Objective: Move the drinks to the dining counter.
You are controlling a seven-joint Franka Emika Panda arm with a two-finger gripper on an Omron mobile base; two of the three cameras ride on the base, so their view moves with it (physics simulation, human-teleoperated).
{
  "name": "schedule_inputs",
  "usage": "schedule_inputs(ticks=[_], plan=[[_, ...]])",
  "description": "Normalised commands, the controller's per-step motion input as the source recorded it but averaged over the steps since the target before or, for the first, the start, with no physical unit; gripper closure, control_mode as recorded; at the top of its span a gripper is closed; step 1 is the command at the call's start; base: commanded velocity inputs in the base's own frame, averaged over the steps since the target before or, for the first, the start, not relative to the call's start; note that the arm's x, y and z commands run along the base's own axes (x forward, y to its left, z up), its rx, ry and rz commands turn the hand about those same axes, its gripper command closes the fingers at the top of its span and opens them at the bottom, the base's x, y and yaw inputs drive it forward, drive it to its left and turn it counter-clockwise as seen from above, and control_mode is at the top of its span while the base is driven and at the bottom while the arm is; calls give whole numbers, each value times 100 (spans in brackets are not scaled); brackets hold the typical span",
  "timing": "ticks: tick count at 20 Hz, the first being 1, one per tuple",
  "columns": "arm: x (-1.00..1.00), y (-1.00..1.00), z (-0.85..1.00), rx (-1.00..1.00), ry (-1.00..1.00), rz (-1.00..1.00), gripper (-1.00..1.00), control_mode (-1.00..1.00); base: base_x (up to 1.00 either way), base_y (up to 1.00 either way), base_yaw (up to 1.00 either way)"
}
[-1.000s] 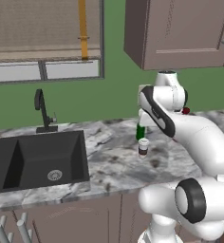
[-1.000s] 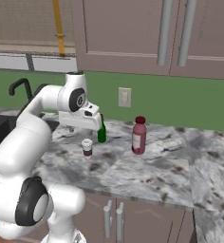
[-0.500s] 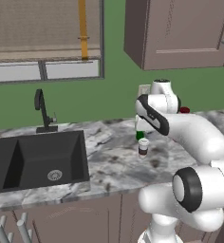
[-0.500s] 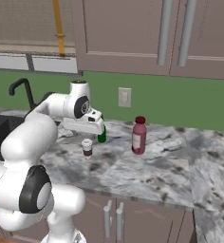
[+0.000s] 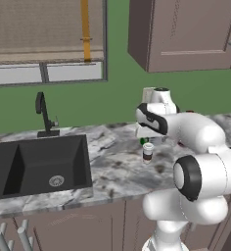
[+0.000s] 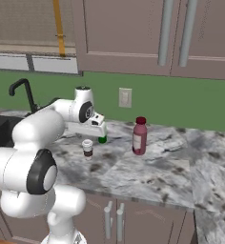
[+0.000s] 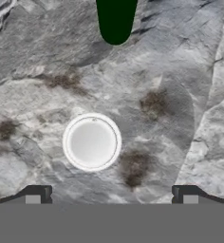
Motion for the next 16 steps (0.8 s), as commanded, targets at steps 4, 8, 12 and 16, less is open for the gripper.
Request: schedule_inputs(ticks=[4, 8, 12, 16], plan=[[29, 3, -29, 0, 0, 0, -100, -100, 0, 0, 0], [26, 12, -27, 0, 0, 0, -100, -100, 0, 0, 0], [19, 7, -21, 0, 0, 0, -100, -100, 0, 0, 0], [0, 0, -13, 0, 0, 0, -100, -100, 0, 0, 0]])
